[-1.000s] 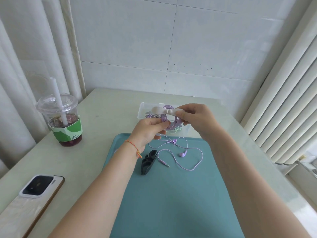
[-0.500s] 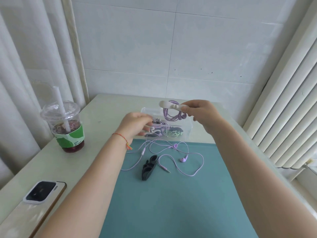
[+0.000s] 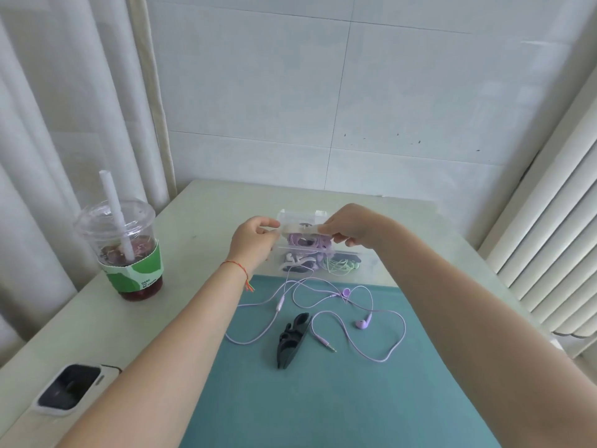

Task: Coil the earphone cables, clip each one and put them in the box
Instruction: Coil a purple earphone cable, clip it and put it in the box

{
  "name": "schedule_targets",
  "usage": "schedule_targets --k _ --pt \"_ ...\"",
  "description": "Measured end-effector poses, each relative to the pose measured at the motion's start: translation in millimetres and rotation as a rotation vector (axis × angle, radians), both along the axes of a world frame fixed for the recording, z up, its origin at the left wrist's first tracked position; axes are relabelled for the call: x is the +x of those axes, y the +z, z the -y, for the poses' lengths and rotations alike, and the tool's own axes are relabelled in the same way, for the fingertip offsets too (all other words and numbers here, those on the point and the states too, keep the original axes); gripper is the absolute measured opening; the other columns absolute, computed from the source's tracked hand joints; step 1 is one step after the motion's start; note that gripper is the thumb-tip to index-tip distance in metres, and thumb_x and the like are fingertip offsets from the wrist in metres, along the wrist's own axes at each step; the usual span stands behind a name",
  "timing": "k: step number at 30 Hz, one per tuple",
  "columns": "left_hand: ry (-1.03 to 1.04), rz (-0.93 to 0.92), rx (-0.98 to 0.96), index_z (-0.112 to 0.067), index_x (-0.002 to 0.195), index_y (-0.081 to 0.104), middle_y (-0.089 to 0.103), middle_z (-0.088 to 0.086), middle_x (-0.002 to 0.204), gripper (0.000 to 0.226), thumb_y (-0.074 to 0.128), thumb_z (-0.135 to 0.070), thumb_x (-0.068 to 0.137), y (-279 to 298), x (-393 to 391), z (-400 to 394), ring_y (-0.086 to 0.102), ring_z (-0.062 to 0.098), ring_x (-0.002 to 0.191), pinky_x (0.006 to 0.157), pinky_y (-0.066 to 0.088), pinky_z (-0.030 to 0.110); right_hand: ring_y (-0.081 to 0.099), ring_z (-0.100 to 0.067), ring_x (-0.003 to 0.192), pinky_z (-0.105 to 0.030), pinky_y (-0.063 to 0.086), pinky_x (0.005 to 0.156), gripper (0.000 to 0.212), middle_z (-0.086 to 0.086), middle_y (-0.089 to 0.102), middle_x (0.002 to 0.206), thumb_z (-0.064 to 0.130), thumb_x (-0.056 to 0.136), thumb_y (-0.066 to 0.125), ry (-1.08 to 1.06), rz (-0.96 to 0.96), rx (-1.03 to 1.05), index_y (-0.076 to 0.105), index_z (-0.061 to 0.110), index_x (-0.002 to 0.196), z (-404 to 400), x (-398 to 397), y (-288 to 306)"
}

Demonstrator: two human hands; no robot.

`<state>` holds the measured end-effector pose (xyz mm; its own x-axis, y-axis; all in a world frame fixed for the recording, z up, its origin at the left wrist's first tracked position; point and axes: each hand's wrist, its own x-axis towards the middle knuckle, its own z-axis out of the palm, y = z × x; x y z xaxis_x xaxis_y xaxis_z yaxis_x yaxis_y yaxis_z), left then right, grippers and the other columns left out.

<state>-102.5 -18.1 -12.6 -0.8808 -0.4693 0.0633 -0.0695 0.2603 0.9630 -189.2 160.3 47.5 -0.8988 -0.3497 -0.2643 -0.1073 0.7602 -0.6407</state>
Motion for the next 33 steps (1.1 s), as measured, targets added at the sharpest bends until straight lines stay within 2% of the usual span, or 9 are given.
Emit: schedule_targets --k 3,8,12,14,17,22,26,30,33 --pt "0.016 -0.004 -0.023 -0.028 0.093 0.065 0.062 0.001 0.085 0.019 0.056 -0.013 0.085 -3.8 -2.4 0.3 0.057 0.019 0.072 0.072 0.052 0.035 0.046 -0.022 0.066 -0.026 0.038 0.054 0.030 -0.010 0.058 0.077 0.026 0.087 0.064 0.083 -0.036 0.162 0.069 -0.004 0.090 12.0 5.4 -6.9" --pt "0.026 0.005 -0.095 -0.029 0.092 0.065 0.065 0.001 0.086 0.021 0.054 -0.014 0.083 -2.7 0.2 -0.5 0.057 0.019 0.071 0.075 0.054 0.037 0.057 -0.021 0.087 -0.033 0.049 0.085 0.037 -0.011 0.069 0.106 0.034 0.087 0.067 0.098 -0.207 0.219 0.071 0.004 0.108 8.7 13.9 -5.4" --pt "0.093 -0.017 -0.236 -0.024 0.095 0.067 0.058 0.000 0.093 0.022 0.056 -0.012 0.080 4.7 7.1 -8.0 0.055 0.019 0.082 0.075 0.043 0.027 0.056 -0.018 0.079 -0.025 0.044 0.069 0.019 -0.001 0.063 0.087 0.022 0.086 0.066 0.000 -0.411 0.046 0.072 0.008 0.098 -11.3 28.0 9.3" --pt "0.164 -0.074 -0.314 -0.022 0.092 0.069 0.055 0.000 0.092 0.018 0.058 -0.014 0.080 10.4 13.1 -16.6 0.052 0.016 0.081 0.073 0.038 0.025 0.056 -0.015 0.065 -0.023 0.044 0.058 0.012 0.001 0.063 0.074 0.020 0.085 0.065 0.008 -0.399 -0.057 0.071 0.010 0.089 -19.4 38.6 15.5" --pt "0.071 -0.113 -0.320 -0.022 0.083 0.072 0.060 -0.008 0.074 0.009 0.063 -0.020 0.082 20.1 23.7 -31.7 0.056 0.013 0.073 0.068 0.041 0.023 0.053 -0.009 0.047 -0.018 0.042 0.047 0.011 0.004 0.065 0.062 0.021 0.085 0.068 0.158 -0.280 0.004 0.072 0.012 0.082 -22.5 59.4 13.9" --pt "-0.156 0.012 -0.457 -0.021 0.089 0.076 0.061 -0.013 0.072 0.016 0.062 -0.016 0.085 26.0 41.4 -44.2 0.057 0.008 0.074 0.071 0.042 0.019 0.053 -0.007 0.045 -0.019 0.046 0.050 0.023 0.004 0.065 0.063 0.026 0.085 0.070 0.316 -0.197 0.202 0.065 0.021 0.107 -7.1 83.3 -19.5" --pt "-0.248 0.109 -0.479 -0.023 0.106 0.072 0.066 0.008 0.093 0.030 0.057 -0.008 0.084 22.3 49.3 -39.0 0.047 0.007 0.067 0.067 0.037 0.020 0.056 -0.013 0.059 -0.019 0.043 0.050 0.019 0.001 0.062 0.071 0.020 0.088 0.062 0.316 -0.317 0.247 0.071 0.011 0.102 -1.4 92.8 -30.1" --pt "-0.319 0.186 -0.515 -0.025 0.105 0.070 0.052 -0.006 0.080 0.027 0.066 -0.012 0.081 11.5 54.6 -32.7 0.049 0.006 0.064 0.062 0.037 0.019 0.052 -0.015 0.066 -0.026 0.043 0.062 0.014 0.002 0.060 0.075 0.025 0.088 0.065 0.151 -0.369 -0.061 0.070 0.012 0.088 -9.8 89.8 -17.1" --pt "-0.312 0.243 -0.538 -0.019 0.086 0.073 0.054 -0.005 0.070 0.007 0.070 -0.020 0.080 -1.7 54.7 -29.9 0.046 0.013 0.061 0.062 0.037 0.023 0.050 -0.012 0.062 -0.022 0.040 0.056 0.014 0.005 0.058 0.069 0.024 0.089 0.063 0.018 -0.393 -0.169 0.067 0.012 0.084 -21.7 87.9 -8.4"
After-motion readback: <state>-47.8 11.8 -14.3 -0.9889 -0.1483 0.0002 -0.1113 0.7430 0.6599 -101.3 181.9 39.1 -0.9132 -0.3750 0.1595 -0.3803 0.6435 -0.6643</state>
